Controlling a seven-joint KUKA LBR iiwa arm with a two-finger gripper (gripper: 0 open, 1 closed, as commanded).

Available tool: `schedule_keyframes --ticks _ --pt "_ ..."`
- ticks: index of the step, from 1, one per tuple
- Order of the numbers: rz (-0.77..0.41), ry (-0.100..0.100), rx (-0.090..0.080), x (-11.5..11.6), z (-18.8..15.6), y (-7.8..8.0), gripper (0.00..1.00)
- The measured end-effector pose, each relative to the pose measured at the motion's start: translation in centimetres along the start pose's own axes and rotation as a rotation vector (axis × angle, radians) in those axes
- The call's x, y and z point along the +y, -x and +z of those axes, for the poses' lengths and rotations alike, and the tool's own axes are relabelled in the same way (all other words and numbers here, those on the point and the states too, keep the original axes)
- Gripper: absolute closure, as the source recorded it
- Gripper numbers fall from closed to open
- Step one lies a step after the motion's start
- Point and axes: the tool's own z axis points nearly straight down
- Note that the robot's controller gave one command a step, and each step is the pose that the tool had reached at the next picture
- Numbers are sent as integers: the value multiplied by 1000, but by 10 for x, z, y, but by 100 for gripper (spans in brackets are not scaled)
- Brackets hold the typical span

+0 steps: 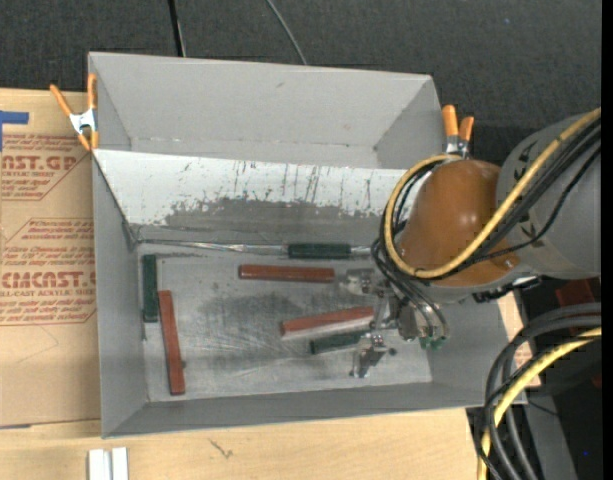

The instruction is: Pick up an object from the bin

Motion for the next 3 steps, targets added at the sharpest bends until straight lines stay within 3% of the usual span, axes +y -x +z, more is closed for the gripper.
schedule_keyframes --ticks 1,2,3 --pt "-39 1 20 15 -27 17 0" --pt "-188 1 10 9 73 9 100" --pt "-189 1 10 9 73 9 100"
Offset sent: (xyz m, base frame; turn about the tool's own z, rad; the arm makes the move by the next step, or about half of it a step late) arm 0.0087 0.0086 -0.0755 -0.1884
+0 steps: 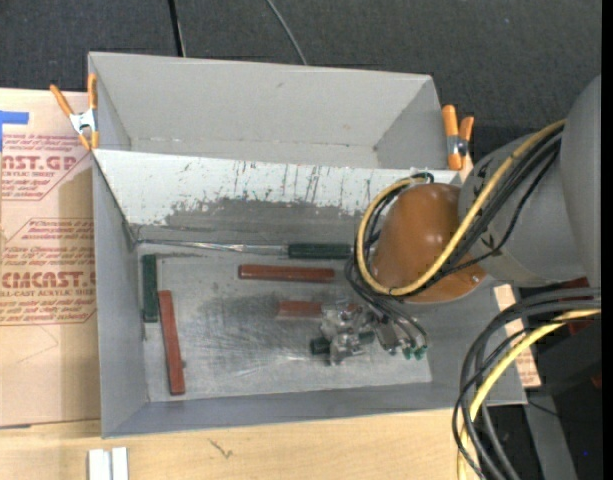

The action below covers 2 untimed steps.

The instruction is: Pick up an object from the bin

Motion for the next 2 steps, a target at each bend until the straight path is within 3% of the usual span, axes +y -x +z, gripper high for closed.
schedule_keyframes --ticks 1,2 --pt "-11 0 1 2 -156 14 100" --pt "-11 1 2 2 -155 14 100"
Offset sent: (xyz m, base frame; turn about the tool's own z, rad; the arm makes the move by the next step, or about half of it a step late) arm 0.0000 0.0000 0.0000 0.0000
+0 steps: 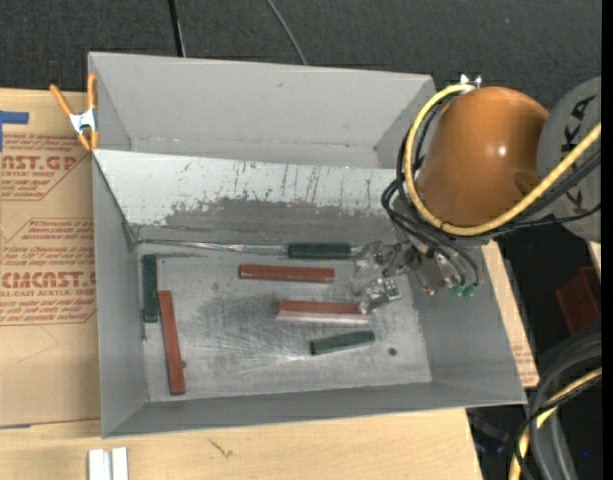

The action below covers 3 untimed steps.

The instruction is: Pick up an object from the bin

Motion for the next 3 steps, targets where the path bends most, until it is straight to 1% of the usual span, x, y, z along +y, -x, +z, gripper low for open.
schedule_keyframes --ticks 1,2,3 --pt "143 1 5 2 88 -5 0" --pt "143 0 1 2 87 -4 0" --pt "187 2 9 -14 156 3 100"
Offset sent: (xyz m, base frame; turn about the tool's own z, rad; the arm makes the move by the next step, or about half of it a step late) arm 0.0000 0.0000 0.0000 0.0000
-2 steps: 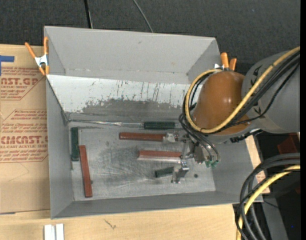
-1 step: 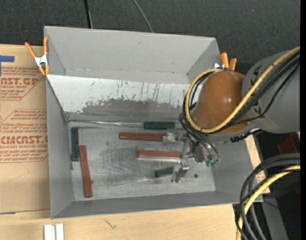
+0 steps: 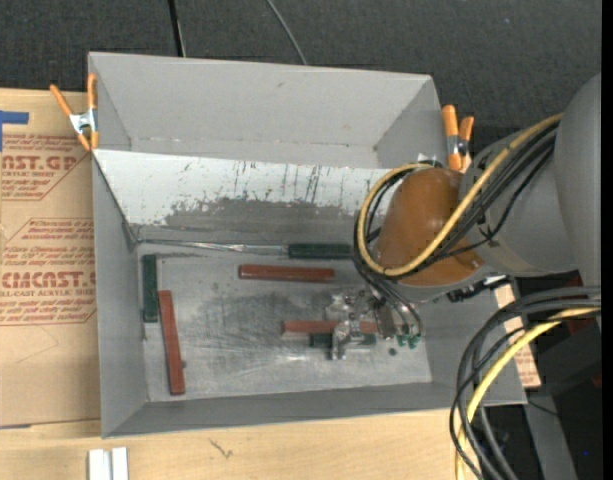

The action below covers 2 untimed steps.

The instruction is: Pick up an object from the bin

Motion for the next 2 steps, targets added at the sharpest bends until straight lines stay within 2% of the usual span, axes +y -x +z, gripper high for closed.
schedule_keyframes --ticks 1,2 --pt "0 0 0 0 0 0 100" --pt "38 1 -1 -5 -48 0 100"
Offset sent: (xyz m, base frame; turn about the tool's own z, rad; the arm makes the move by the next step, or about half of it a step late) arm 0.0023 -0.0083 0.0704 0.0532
